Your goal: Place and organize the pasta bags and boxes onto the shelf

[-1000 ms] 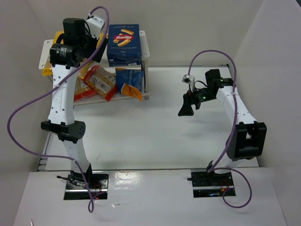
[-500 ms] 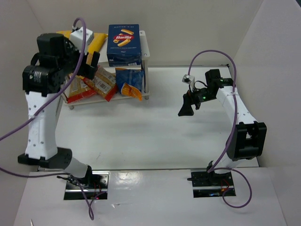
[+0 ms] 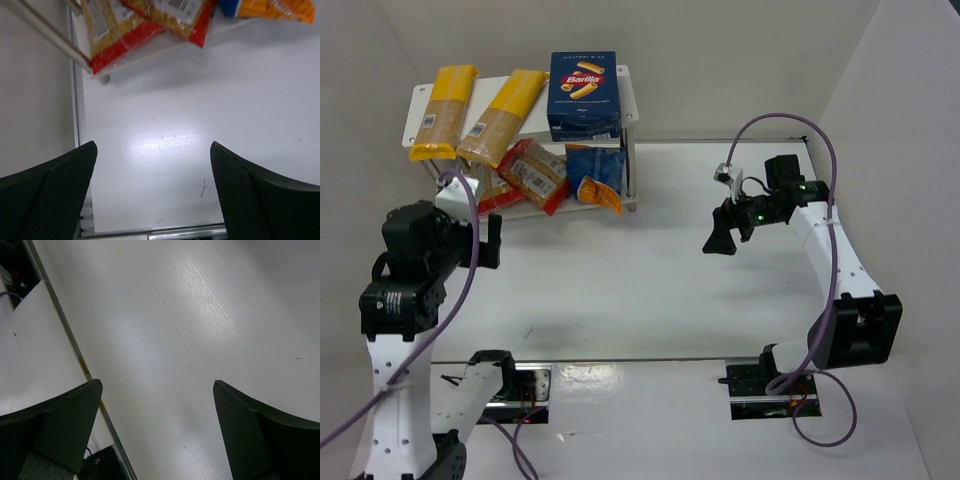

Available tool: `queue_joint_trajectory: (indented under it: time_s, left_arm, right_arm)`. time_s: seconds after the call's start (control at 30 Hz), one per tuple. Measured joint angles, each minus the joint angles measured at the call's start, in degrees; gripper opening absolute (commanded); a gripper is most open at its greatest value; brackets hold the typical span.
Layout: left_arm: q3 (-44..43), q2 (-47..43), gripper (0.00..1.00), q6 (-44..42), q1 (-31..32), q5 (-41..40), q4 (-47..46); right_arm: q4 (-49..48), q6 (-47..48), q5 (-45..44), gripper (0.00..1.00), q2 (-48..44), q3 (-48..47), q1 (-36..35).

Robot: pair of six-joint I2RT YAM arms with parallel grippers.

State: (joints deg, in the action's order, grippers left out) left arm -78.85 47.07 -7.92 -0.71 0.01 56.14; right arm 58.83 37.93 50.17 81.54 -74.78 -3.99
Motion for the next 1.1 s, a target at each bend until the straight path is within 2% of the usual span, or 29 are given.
queue_joint_trajectory:
  time_s: [0.17, 0.3, 0.43, 0.67, 0.9, 1.1]
  left_arm:
    - [9.9, -10.3, 0.99, 2.2, -5.6, -0.4, -1.0]
    - [12.4, -16.1, 0.99, 3.2, -8.4, -0.1, -1.6]
    - [13.7, -18.6, 0.99, 3.9, -10.9, 0.1, -3.3]
    - [15.1, -20.5, 0.99, 3.9, -13.4, 0.7, -5.3]
    - [15.4, -22.5, 0.99, 3.9, -16.8, 1.0, -5.7]
    - [15.4, -22.7, 0.99, 3.9, -18.1, 1.9, -6.1]
  right_arm:
    - [-3.8, -4.0, -2.5, 1.00, -7.5, 5.1, 0.7]
    - [-8.4, -8.5, -5.1, 1.00, -14.6, 8.8, 5.4]
    - [-12.9, -12.8, -9.7, 1.00, -22.3, 12.9, 10.3]
    - [-16.3, -17.9, -18.0, 1.00, -34.4, 20.2, 13.0]
    - [-17.4, -18.6, -19.6, 1.00, -37.5, 20.9, 16.7]
    - [-17.3, -18.5, -19.6, 1.00, -37.3, 20.9, 17.0]
